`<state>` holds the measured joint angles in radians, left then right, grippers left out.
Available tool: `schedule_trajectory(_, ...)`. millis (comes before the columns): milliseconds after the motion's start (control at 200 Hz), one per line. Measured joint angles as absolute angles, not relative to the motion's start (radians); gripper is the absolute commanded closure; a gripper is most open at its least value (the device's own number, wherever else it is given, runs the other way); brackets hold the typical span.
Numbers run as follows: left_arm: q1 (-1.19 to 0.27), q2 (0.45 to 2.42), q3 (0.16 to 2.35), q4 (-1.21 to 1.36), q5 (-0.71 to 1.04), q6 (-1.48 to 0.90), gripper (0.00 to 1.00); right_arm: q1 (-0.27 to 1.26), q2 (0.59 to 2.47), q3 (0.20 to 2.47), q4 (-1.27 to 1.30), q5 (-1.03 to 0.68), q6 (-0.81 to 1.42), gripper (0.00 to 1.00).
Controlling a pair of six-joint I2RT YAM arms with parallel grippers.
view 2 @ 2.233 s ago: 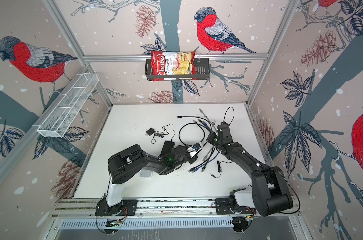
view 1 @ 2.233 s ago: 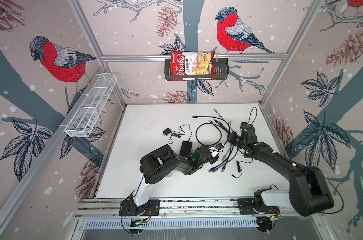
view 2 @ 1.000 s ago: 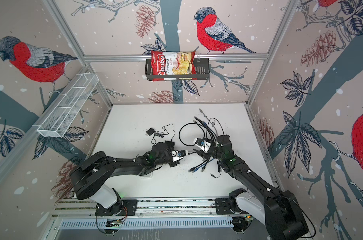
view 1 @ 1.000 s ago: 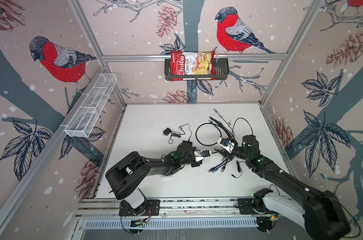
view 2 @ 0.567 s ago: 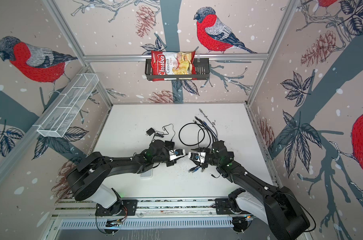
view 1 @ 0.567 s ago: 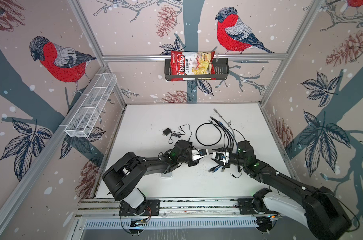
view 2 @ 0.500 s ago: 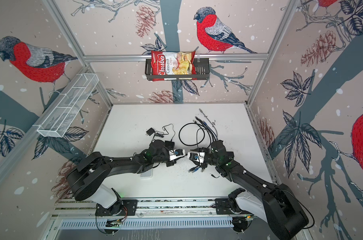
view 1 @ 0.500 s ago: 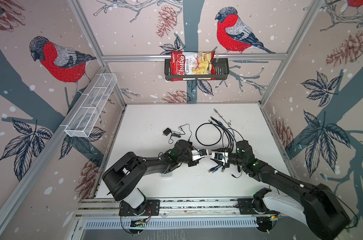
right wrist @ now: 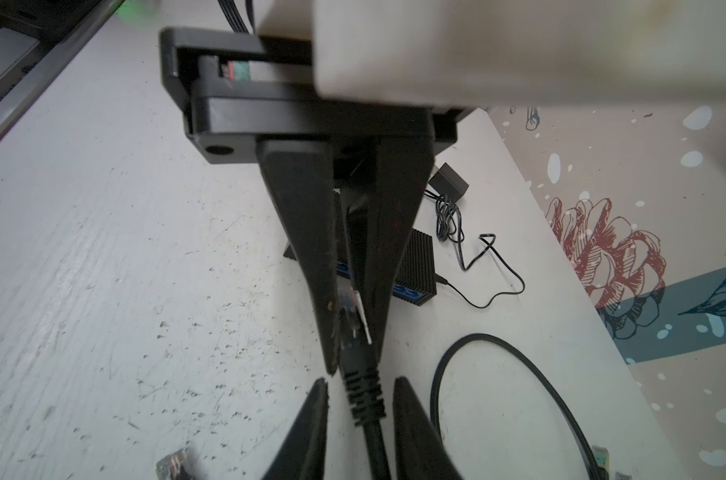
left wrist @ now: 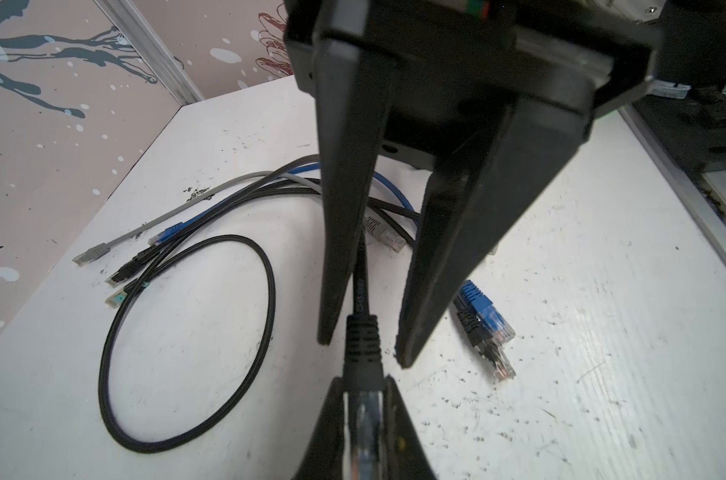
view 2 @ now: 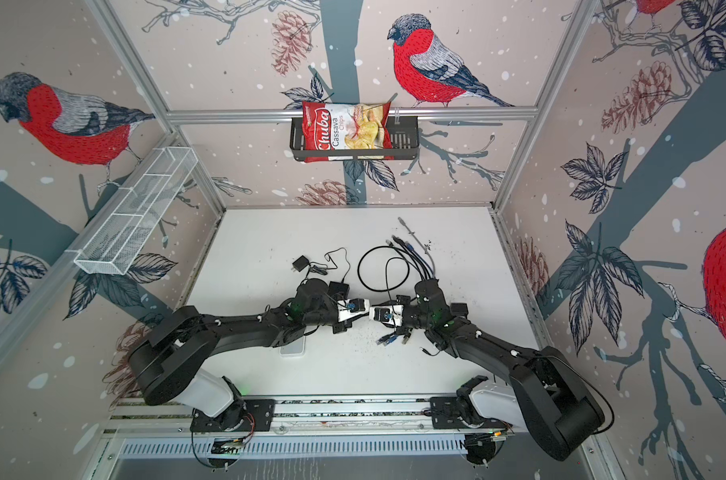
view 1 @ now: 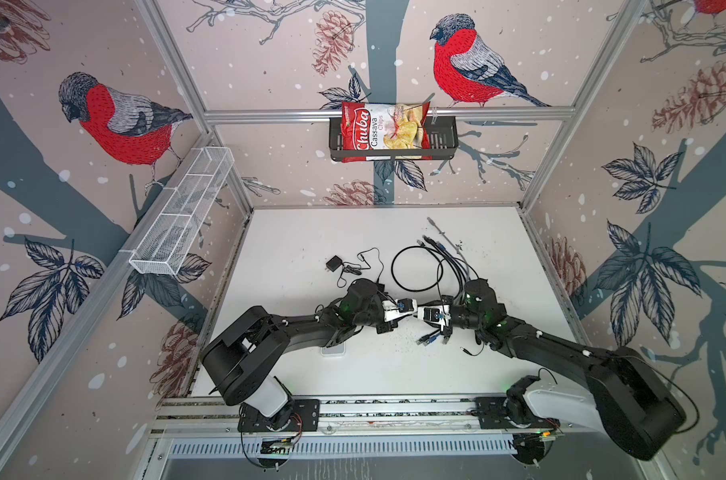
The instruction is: Insert the plug into the switch port
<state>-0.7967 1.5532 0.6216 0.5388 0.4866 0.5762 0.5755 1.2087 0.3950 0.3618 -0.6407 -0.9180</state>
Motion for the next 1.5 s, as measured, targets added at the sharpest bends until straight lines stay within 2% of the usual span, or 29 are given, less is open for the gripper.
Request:
schedule_trajectory(90, -0.797, 1.553, 0.622, 0.539, 0.498, 0.577, 1.00, 0.577, 1.214, 0.399, 0.365, -0.654, -0.921, 0.84)
schedule_trajectory(215, -0.796, 1.552, 0.622, 0.536, 0.500, 0.585, 1.00, 0.577, 1.217, 0.402, 0.358, -0.662, -0.939, 0.98)
schedule_trajectory(235, -0.796, 1.551, 0.622, 0.535, 0.498, 0.585, 0.97, 0.577, 1.217, 0.404, 0.356, -0.662, -0.938, 0.99)
schedule_trajectory(460, -0.796, 1.533, 0.614, 0.556, 0.449, 0.544, 0.41, 0.576, 1.231, 0.414, 0.358, -0.661, -0.935, 0.99)
schedule_trajectory(530, -0.796, 1.520, 0.604, 0.564, 0.408, 0.523, 0.27, 0.575, 1.238, 0.418, 0.358, -0.658, -0.926, 1.00)
schedule_trajectory(575, -0.796, 1.508, 0.597, 0.565, 0.385, 0.517, 0.05, 0.574, 1.243, 0.419, 0.360, -0.654, -0.913, 1.00)
schedule_trajectory(585, -0.796, 1.505, 0.595, 0.566, 0.379, 0.513, 0.03, 0.573, 1.244, 0.420, 0.360, -0.653, -0.913, 1.00)
schedule_trajectory(745, -0.796, 1.434, 0.546, 0.597, 0.263, 0.458, 0.02, 0.555, 1.288, 0.448, 0.364, -0.627, -0.837, 1.00)
schedule_trajectory(911, -0.795, 1.345, 0.514, 0.617, 0.066, 0.327, 0.02, 0.556, 1.313, 0.481, 0.365, -0.572, -0.737, 1.00)
schedule_trajectory(1156, -0.767, 1.321, 0.635, 0.435, -0.152, 0.032, 0.02, 0.571, 1.317, 0.495, 0.389, -0.481, -0.569, 1.00)
schedule_trajectory(1501, -0.763, 1.343, 0.645, 0.167, -0.207, -0.220, 0.02, 0.644, 1.313, 0.485, 0.444, -0.305, -0.356, 1.00)
